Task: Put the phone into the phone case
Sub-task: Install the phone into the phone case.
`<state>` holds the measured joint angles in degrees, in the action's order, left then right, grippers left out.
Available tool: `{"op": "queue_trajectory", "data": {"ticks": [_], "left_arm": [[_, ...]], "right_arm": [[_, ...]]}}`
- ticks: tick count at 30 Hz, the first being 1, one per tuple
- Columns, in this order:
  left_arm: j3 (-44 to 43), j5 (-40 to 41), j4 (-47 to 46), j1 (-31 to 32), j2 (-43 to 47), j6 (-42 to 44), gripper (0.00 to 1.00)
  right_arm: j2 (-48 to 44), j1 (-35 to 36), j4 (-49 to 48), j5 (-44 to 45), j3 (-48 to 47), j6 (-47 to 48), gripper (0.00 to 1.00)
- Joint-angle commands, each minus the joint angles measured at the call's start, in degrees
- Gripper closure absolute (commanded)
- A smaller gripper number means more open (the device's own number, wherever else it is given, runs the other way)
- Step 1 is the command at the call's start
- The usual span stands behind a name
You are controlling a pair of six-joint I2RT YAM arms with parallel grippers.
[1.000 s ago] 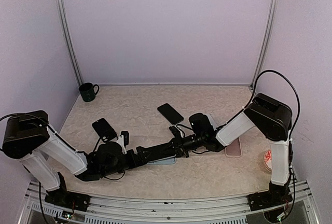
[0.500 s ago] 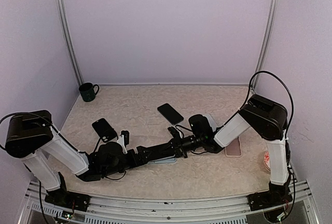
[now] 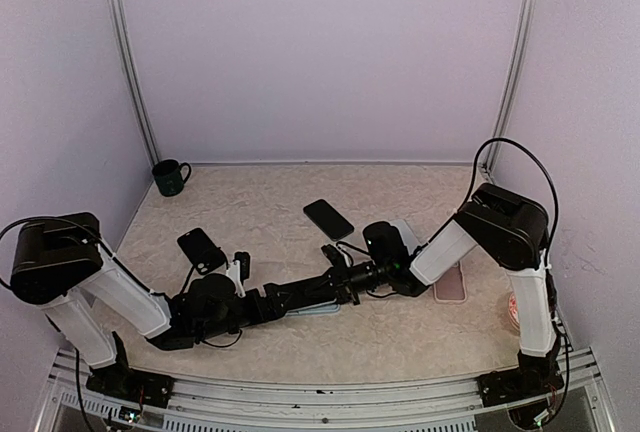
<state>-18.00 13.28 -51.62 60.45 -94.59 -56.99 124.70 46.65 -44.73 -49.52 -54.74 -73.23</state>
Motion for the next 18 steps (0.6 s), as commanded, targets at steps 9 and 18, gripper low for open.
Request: {"op": "queue_trajectory", "data": {"ticks": [9, 18], "left_arm": [[-1.4, -6.6, -1.7, 0.8, 2.7, 2.3, 0.01], [-1.2, -4.6, 3.0, 0.7, 6.6, 2.9, 0.01]], "right_arm": [[2.6, 1.2, -5.4, -1.2, 1.4, -3.9, 1.00], [1.3, 0.7, -13.5, -1.2, 3.0, -6.0, 1.00]]}}
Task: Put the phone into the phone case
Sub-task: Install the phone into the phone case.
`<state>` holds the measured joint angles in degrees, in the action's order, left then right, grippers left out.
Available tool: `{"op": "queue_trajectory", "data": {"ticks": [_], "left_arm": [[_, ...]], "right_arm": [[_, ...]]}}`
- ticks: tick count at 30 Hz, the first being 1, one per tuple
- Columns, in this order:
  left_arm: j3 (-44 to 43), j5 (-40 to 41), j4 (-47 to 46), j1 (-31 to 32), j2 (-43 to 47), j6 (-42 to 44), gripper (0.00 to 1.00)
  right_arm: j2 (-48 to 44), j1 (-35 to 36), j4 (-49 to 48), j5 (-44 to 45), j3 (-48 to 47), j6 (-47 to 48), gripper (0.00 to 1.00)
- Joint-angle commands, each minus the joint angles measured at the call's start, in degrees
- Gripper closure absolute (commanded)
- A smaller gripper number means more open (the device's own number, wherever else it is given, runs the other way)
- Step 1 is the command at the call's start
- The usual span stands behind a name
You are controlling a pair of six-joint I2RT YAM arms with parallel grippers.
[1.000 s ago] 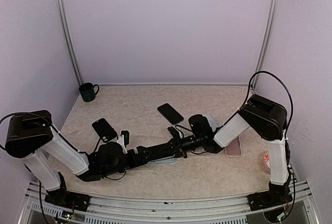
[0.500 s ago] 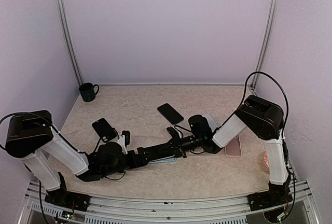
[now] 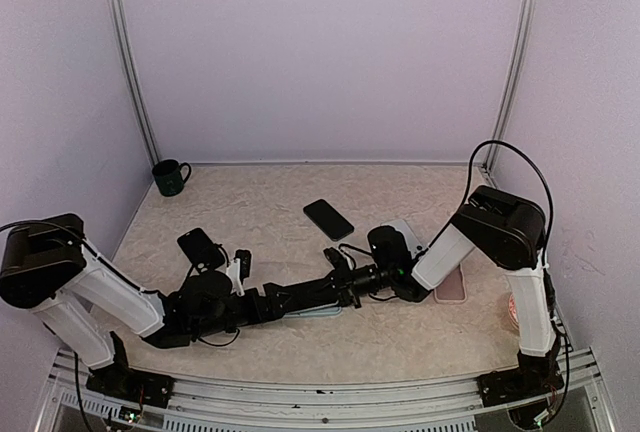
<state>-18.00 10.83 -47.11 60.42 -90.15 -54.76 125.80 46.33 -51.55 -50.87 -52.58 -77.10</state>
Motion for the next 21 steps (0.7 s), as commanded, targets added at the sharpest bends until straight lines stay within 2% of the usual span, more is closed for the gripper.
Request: {"op": "queue_trajectory", "data": {"ticks": [1, 10, 16, 21], "left_arm": [[-1.2, -1.9, -1.2, 0.7, 2.5, 0.6, 0.01], [-1.2, 3.2, 6.9, 0.7, 5.4, -0.7, 0.01], [0.6, 5.4, 6.6, 0.8, 10.4, 0.2, 0.01], [-2.4, 5.4, 14.5, 0.5, 10.9, 0.2, 0.01]], "right_arm": [[0.0, 1.0, -7.7, 0.2, 1.1, -2.5, 1.00], [-1.2, 0.9, -12.8, 0.2, 2.6, -3.4, 1.00], [-1.6, 0.9, -12.6, 0.7, 3.2, -2.8, 1.00], [-2.1, 0.8, -14.1, 0.9, 3.6, -2.5, 1.00]]}}
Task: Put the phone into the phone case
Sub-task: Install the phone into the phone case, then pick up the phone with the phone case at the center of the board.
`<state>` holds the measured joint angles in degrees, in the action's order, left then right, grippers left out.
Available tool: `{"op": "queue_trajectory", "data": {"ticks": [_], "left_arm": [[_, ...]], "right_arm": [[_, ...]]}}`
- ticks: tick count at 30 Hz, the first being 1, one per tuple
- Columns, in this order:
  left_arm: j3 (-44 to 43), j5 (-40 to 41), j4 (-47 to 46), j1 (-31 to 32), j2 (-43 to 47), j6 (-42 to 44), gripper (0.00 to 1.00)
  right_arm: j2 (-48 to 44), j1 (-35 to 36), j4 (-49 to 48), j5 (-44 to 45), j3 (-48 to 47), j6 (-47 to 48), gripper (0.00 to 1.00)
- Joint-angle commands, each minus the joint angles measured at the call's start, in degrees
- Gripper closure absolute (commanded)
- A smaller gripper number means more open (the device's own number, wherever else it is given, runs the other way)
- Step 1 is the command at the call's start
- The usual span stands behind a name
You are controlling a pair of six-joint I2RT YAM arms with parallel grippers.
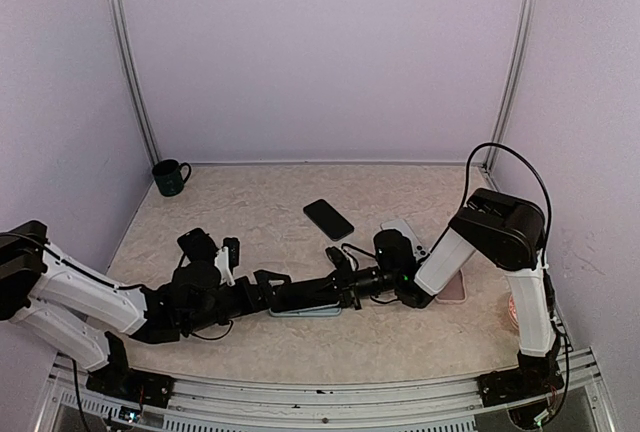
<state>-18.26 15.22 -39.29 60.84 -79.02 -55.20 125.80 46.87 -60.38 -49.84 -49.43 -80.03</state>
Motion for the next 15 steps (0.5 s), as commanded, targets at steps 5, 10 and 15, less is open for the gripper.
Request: {"op": "queue_trajectory", "data": {"ticks": [5, 10, 15], "left_arm": [[-2.2, -2.9, 4.3, -0.4, -4.4, -1.2, 0.01], [-2.6, -6.6, 0.8, -1.3, -7.1, -1.6, 0.01], [-2.7, -11.6, -4.2, -2.3, -8.8, -1.0, 0.01]], "right_arm": [[-3.1, 0.3, -6.0, -0.6, 0.4, 2.3, 1.00], [-3.7, 0.3, -8.8, -1.0, 1.2, 2.5, 1.00], [-4.1, 0.5, -10.9, -1.8, 1.6, 3.3, 1.00]]}}
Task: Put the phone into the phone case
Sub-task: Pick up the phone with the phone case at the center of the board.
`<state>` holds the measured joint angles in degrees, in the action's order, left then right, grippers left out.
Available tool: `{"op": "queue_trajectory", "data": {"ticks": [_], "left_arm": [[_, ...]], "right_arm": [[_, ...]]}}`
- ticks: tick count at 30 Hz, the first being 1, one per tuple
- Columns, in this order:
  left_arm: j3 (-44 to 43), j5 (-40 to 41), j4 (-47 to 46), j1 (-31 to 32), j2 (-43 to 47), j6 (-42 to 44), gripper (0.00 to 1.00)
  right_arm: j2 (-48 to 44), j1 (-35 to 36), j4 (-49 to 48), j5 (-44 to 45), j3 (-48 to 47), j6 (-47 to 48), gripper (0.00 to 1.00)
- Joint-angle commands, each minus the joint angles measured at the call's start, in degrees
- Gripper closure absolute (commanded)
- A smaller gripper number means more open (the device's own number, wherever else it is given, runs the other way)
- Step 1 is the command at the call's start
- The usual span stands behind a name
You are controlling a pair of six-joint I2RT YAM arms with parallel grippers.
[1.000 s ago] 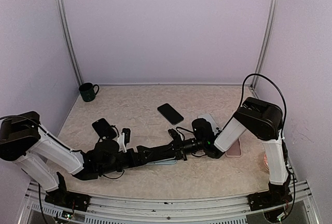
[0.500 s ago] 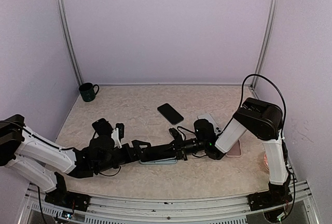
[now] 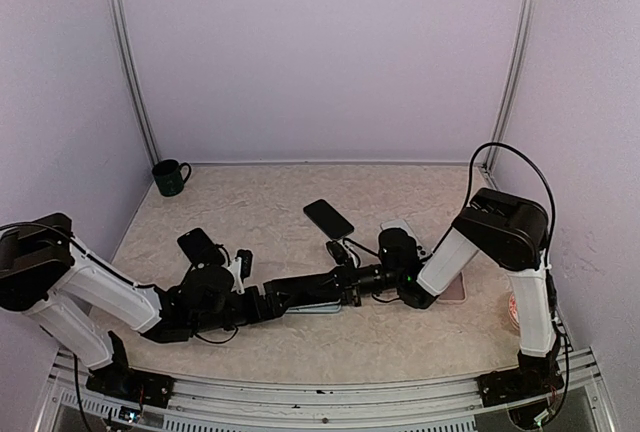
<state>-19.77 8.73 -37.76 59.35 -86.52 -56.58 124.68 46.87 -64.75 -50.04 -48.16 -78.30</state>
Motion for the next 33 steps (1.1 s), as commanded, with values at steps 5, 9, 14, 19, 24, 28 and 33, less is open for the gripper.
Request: {"op": "queue_trajectory", "data": {"ticks": [5, 9, 14, 19, 24, 28, 33], "left_arm": [[-0.9, -10.0, -12.4, -1.6, -3.6, 0.0, 0.01], [-1.0, -12.9, -16.2, -1.8, -5.1, -0.4, 0.03], [-1.0, -15.4, -19.3, -1.8, -6.2, -0.8, 0.09], [-0.7, -16.6, -20.4, -2.0, -6.1, -0.8, 0.17], [-0.4, -17.0, -21.2, -2.1, -5.1, -0.4, 0.22], [-0.9, -17.8, -21.2, -2.4, -5.0, -0.1, 0.23], [-2.5, -20.2, -21.6, -2.8, -5.9, 0.2, 0.37]], "right_arm": [[-2.6, 0.8, -7.6, -2.5, 0.5, 2.4, 1.00], [-1.8, 1.3, -9.2, -3.7, 0.6, 2.8, 1.00], [-1.7, 1.8, -7.9, -4.9, 0.8, 5.9, 1.00], [-1.2, 1.8, -7.8, -4.8, 1.6, 6.8, 1.00], [-0.7, 1.8, -7.5, -5.0, 1.8, 7.0, 1.00], [-1.6, 1.8, -5.1, -4.8, 1.9, 8.8, 1.00], [-4.0, 1.8, -1.1, -4.1, 2.1, 11.5, 1.00]]}}
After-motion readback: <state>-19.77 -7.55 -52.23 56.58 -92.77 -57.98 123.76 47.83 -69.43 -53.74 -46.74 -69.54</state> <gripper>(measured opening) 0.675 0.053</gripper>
